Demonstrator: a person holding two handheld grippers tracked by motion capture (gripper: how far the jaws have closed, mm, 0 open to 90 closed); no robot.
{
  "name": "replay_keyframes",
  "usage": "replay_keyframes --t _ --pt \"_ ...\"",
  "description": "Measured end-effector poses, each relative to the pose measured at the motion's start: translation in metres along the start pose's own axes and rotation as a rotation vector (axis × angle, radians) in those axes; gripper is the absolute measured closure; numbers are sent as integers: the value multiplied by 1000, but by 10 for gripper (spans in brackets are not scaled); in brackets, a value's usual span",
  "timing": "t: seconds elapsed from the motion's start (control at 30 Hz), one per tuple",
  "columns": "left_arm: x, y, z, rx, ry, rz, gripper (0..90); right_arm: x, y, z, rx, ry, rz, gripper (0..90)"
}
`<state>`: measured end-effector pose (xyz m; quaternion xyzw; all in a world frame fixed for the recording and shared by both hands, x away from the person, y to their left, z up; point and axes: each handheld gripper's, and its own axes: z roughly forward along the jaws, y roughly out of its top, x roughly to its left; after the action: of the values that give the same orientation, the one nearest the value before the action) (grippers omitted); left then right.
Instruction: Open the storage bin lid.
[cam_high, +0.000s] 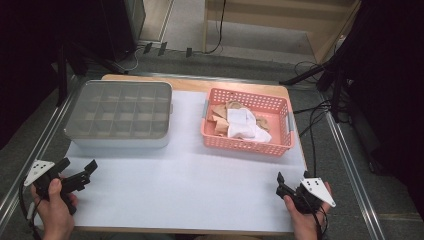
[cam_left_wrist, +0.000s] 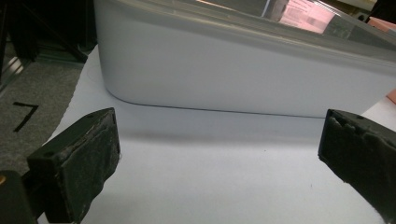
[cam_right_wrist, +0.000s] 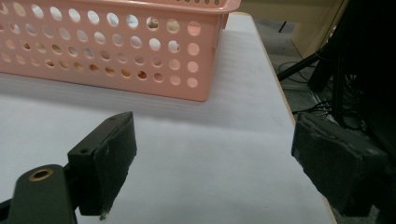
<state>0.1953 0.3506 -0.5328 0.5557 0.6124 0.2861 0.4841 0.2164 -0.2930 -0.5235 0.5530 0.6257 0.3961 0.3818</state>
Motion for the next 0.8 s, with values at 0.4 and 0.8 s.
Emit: replay_keyframes --t 0.4,0.8 --pt "2 1 3 28 -3 -16 0 -4 -1 -4 -2 12 53 148" --pt "3 2 2 29 4 -37 0 -1 3 -12 -12 41 68 148"
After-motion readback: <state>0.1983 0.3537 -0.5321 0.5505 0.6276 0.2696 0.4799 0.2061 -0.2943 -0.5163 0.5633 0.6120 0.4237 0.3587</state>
